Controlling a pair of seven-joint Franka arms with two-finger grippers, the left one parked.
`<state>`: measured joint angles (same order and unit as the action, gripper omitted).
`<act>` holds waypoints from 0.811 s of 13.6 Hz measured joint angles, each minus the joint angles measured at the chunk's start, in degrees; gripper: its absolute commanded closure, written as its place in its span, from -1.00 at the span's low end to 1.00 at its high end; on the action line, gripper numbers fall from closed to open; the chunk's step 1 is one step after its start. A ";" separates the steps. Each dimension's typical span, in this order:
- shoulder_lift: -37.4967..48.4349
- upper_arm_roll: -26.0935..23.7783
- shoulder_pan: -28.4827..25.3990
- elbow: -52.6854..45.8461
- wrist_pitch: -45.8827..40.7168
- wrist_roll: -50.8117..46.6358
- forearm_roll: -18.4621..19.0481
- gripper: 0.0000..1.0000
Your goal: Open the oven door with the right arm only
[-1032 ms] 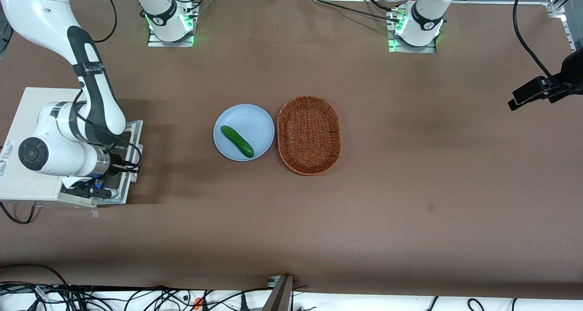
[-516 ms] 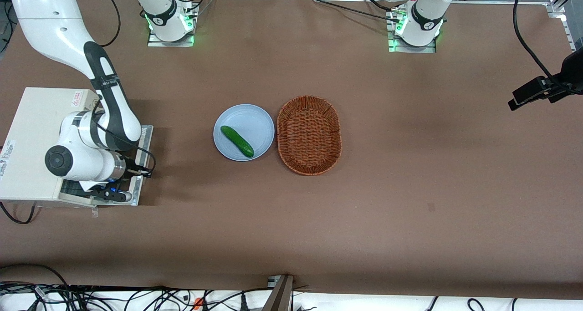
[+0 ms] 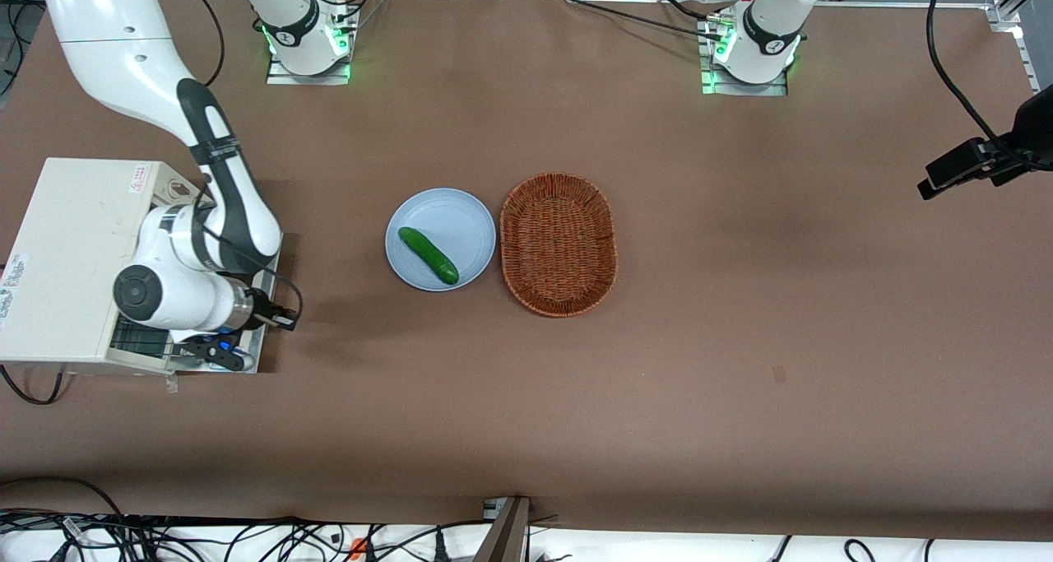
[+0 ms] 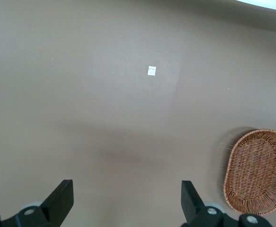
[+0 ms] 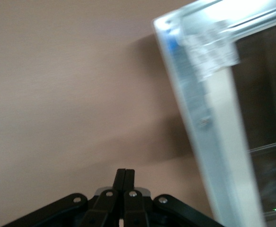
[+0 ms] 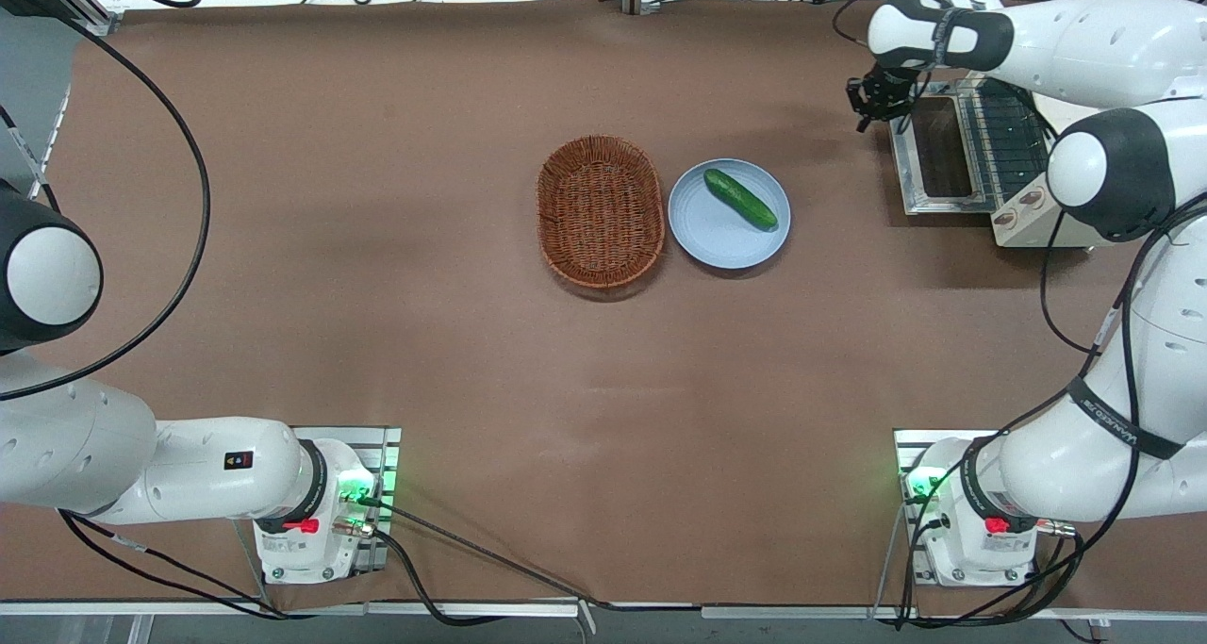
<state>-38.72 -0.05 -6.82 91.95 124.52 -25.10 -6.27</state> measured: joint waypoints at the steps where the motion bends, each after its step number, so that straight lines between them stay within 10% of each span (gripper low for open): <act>1: 0.29 0.05 -1.39 -0.52 0.00 -1.07 0.00 -1.00; 11: 13.71 0.37 -3.24 -5.42 -10.03 11.35 1.41 -1.00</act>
<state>-25.01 0.33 -10.06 86.53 114.49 -13.76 -4.86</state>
